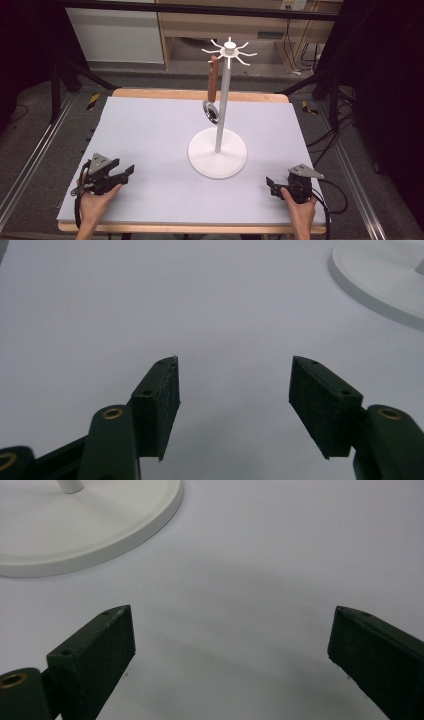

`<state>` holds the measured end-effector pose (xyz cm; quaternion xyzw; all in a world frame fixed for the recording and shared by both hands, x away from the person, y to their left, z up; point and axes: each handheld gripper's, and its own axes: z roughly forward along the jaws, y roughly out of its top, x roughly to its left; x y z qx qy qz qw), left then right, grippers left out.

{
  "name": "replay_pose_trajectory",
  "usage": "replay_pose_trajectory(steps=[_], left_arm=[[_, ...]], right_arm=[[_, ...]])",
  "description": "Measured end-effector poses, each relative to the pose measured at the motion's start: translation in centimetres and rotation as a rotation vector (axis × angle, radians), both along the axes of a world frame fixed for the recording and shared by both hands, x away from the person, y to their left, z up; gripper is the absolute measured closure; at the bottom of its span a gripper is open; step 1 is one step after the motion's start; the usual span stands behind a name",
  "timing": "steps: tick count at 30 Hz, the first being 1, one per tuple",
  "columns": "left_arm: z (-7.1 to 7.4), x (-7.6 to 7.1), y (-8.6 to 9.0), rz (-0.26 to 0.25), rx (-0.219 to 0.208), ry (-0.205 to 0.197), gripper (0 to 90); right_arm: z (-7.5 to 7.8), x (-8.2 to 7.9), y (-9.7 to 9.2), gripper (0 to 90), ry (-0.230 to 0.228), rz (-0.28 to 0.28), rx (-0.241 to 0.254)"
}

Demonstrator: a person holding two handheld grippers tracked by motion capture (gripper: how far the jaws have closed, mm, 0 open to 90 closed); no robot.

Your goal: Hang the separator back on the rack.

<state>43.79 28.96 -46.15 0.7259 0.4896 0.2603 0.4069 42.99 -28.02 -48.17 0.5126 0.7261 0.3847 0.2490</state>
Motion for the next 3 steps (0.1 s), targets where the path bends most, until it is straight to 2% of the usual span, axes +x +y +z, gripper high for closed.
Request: replay_pose_trajectory(steps=[3], left_arm=[[-0.26,0.11,0.17,0.001,0.008,0.008,36.2]], right_arm=[[0.00,-0.03,-0.04,5.5,-0.006,-0.002,-0.005]])
